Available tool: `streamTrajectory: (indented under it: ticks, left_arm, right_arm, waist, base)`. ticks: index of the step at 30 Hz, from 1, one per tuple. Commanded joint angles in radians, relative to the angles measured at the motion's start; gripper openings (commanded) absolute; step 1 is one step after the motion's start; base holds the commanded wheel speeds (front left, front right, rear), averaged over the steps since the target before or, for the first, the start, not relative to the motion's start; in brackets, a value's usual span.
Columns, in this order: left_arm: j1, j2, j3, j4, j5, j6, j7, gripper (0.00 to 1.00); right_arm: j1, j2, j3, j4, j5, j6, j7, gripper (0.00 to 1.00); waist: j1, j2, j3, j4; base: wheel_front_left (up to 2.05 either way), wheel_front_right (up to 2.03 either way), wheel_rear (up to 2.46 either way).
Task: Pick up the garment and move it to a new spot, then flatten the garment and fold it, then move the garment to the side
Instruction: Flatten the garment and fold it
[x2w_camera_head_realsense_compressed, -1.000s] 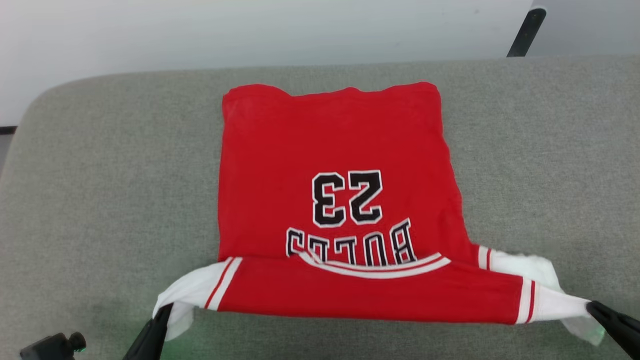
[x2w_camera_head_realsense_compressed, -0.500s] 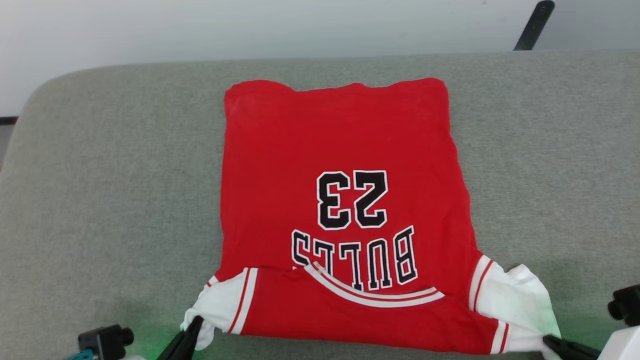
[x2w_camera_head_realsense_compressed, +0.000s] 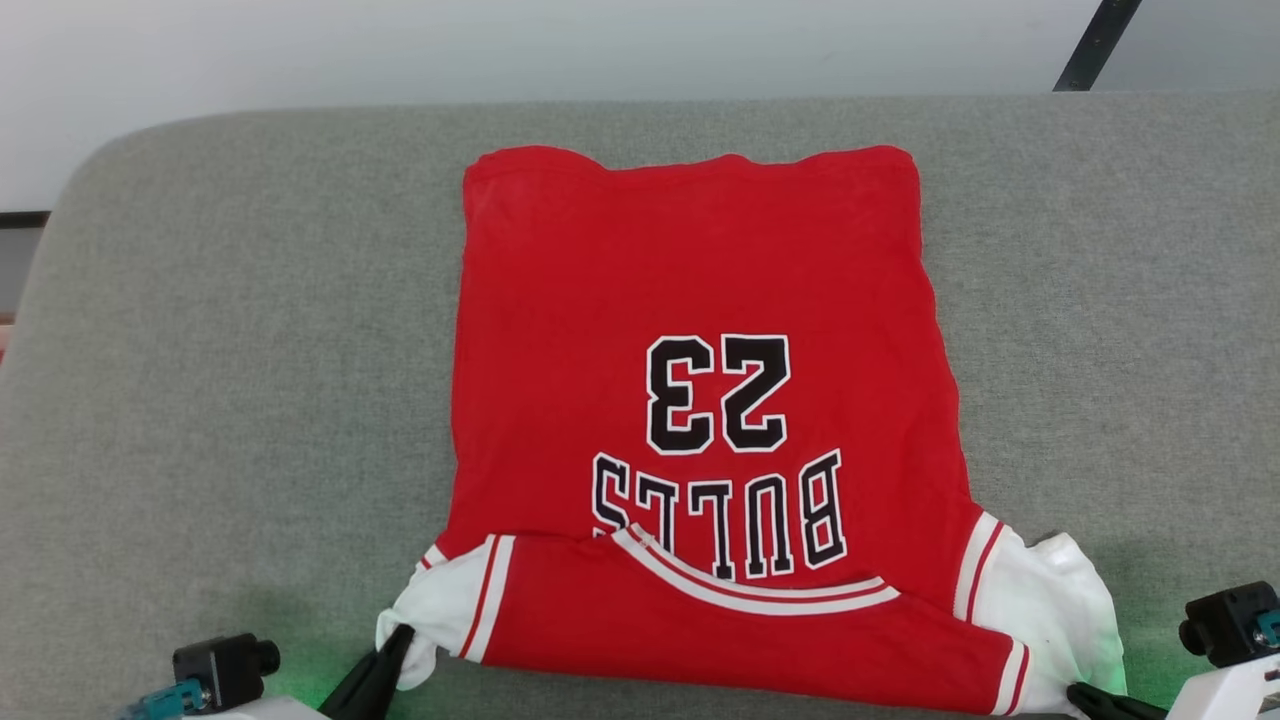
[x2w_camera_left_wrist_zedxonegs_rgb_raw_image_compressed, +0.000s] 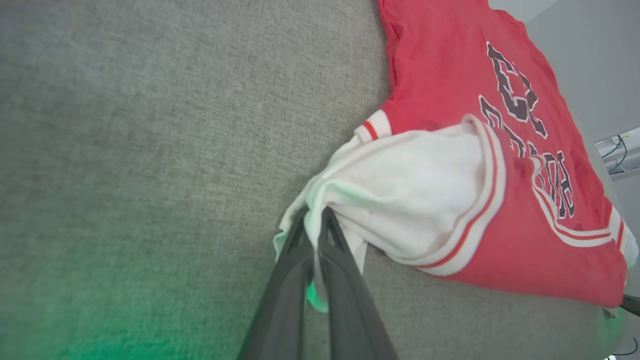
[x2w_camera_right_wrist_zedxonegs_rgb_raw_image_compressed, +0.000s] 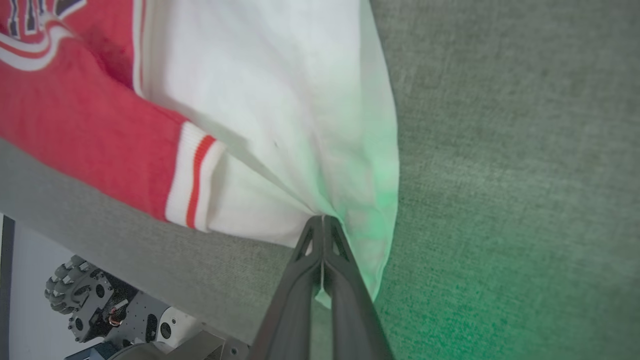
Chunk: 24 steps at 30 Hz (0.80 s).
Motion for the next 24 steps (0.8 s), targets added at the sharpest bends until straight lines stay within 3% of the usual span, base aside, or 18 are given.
streamTrajectory:
  ticks: [1,8,9,10,14,21,24]
  left_arm:
    - [0.014,-0.014,-0.018,0.051,-0.006,0.006,0.02,0.0]
    - [0.003,-0.023,-0.023,0.084,-0.007,-0.007,0.015,0.0]
    - [0.002,-0.025,-0.024,0.086,-0.007,-0.012,0.013,0.0]
    - [0.001,-0.026,-0.022,0.087,-0.006,-0.012,0.009,0.0]
    - [0.002,-0.019,-0.02,0.076,0.008,-0.005,-0.006,0.0]
    - [-0.001,0.004,-0.009,-0.025,0.036,0.016,-0.03,0.0]
    - [-0.02,0.014,-0.009,-0.076,0.05,0.028,-0.027,0.0]
  right_arm:
    - [-0.011,-0.008,0.022,0.047,-0.011,-0.006,-0.014,0.0]
    - [-0.046,-0.017,0.062,0.094,-0.018,-0.007,-0.056,0.0]
    - [-0.054,-0.019,0.062,0.097,-0.023,-0.008,-0.069,0.32]
    - [-0.061,-0.021,0.06,0.094,-0.025,-0.008,-0.08,1.0]
    - [-0.07,-0.057,0.034,0.022,-0.006,-0.006,-0.078,1.0]
    - [-0.113,-0.097,-0.16,-0.2,0.073,-0.003,-0.001,1.0]
    - [-0.18,-0.107,-0.215,-0.217,0.021,-0.003,0.04,1.0]
  waist:
    - [0.0,0.0,0.001,-0.003]
    - [0.0,0.0,-0.001,-0.012]
    - [0.0,0.0,-0.002,-0.013]
    - [0.0,0.0,-0.003,-0.015]
    - [0.0,0.0,-0.006,-0.017]
    - [0.0,0.0,-0.001,0.009]
    - [0.0,0.0,0.012,0.033]
  base:
    - [0.0,0.0,0.0]
    - [0.0,0.0,0.0]
    - [0.0,0.0,0.0]
    - [0.0,0.0,0.0]
    - [0.0,0.0,0.0]
    - [0.0,0.0,0.0]
    - [0.0,0.0,0.0]
